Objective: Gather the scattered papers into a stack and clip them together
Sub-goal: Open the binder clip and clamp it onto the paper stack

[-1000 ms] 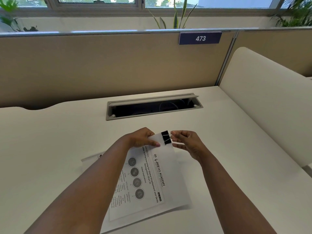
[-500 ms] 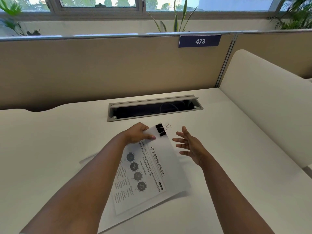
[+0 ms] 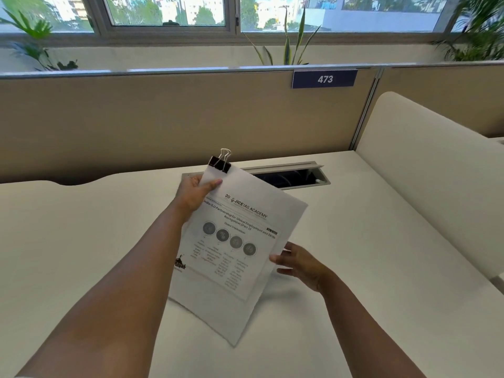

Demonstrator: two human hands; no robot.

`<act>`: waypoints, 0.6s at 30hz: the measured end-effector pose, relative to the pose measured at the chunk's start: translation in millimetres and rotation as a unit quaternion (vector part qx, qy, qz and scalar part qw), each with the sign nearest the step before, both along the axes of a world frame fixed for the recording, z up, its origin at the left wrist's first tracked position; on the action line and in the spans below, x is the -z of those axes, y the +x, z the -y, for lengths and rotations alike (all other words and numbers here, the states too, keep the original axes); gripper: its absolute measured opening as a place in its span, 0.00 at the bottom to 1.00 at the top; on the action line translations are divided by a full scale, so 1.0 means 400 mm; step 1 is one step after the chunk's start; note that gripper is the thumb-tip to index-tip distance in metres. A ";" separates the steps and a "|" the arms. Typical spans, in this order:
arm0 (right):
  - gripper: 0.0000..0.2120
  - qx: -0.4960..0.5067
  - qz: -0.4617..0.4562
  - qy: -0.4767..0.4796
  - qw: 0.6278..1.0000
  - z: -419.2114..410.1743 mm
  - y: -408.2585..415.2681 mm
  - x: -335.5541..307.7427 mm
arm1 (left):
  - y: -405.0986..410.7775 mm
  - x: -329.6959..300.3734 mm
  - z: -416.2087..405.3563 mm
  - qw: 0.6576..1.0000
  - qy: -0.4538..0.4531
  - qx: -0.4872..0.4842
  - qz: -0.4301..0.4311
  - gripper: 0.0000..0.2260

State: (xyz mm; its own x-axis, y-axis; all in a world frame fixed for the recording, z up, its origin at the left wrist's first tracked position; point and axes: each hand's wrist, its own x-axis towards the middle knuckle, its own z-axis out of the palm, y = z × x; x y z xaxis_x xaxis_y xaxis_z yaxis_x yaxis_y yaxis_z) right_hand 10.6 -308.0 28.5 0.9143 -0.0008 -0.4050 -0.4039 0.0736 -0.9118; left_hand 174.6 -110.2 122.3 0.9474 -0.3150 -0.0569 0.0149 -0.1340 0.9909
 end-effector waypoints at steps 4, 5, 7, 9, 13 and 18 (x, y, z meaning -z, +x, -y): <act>0.21 0.017 0.007 0.007 1.000 -0.055 -0.005 0.026 | 0.004 -0.001 -0.011 0.997 -0.069 -0.037 -0.014 0.08; 0.16 0.038 0.012 0.015 0.999 -0.068 -0.006 0.031 | 0.004 0.000 -0.013 0.995 -0.081 -0.047 -0.020 0.07; 0.12 0.099 0.029 0.012 0.995 -0.089 -0.008 0.035 | 0.004 0.004 -0.020 0.993 -0.091 -0.073 -0.028 0.06; 0.09 0.152 0.048 -0.004 0.987 -0.094 -0.006 0.036 | 0.001 0.011 -0.026 0.990 -0.092 -0.100 -0.042 0.06; 0.11 0.195 0.075 -0.019 0.978 -0.080 -0.011 0.013 | -0.021 0.033 -0.047 0.989 -0.082 -0.078 -0.093 0.05; 0.04 0.224 0.097 -0.017 0.970 -0.057 -0.012 -0.017 | -0.080 0.109 -0.088 0.987 -0.028 -0.002 -0.161 0.10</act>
